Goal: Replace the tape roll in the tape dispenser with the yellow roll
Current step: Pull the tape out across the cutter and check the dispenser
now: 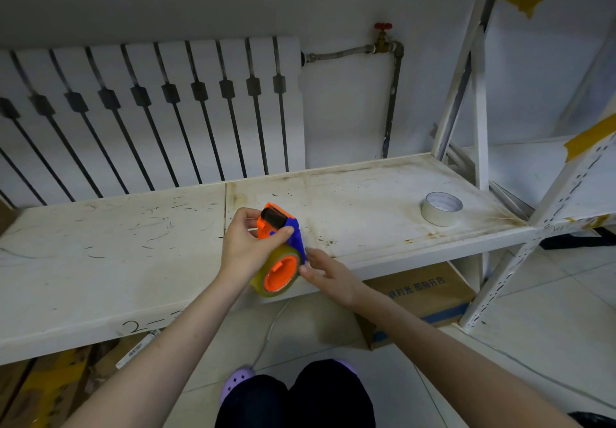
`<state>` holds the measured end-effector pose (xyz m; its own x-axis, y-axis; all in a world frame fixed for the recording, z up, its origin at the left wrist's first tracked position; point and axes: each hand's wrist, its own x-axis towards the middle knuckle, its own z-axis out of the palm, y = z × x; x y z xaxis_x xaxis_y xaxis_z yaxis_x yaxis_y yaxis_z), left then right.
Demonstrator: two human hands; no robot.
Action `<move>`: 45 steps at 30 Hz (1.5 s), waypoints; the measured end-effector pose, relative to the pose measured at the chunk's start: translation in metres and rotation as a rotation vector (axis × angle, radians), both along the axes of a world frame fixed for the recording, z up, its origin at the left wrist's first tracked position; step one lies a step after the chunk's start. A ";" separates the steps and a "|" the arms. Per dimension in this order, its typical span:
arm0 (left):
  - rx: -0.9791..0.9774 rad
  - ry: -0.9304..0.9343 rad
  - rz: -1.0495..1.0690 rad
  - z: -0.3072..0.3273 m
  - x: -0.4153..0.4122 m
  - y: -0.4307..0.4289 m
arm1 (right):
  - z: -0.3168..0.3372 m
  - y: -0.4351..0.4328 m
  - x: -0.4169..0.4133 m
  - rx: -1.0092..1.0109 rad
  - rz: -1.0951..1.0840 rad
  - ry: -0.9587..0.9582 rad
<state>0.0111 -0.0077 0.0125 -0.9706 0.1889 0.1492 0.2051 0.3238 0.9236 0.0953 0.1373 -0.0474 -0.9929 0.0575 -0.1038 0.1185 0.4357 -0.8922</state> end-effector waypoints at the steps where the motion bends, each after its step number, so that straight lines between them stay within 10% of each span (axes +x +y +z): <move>1: 0.005 0.000 0.019 0.001 0.001 0.001 | 0.003 -0.001 0.002 -0.043 -0.015 0.017; 14: 0.397 -0.279 0.169 0.035 0.013 0.004 | 0.033 -0.024 0.000 0.135 -0.213 0.298; 34: 0.232 -0.514 -0.264 0.030 0.021 0.024 | 0.030 0.039 0.014 -0.678 0.034 0.164; 45: -0.098 -0.535 -0.276 0.006 0.007 0.079 | 0.020 0.140 -0.013 0.266 -0.836 0.097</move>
<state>0.0185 0.0715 0.0182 -0.8193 0.4323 -0.3768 -0.1911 0.4136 0.8902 0.0826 0.2769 -0.0273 -0.6188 0.7793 0.0991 0.4200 0.4348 -0.7966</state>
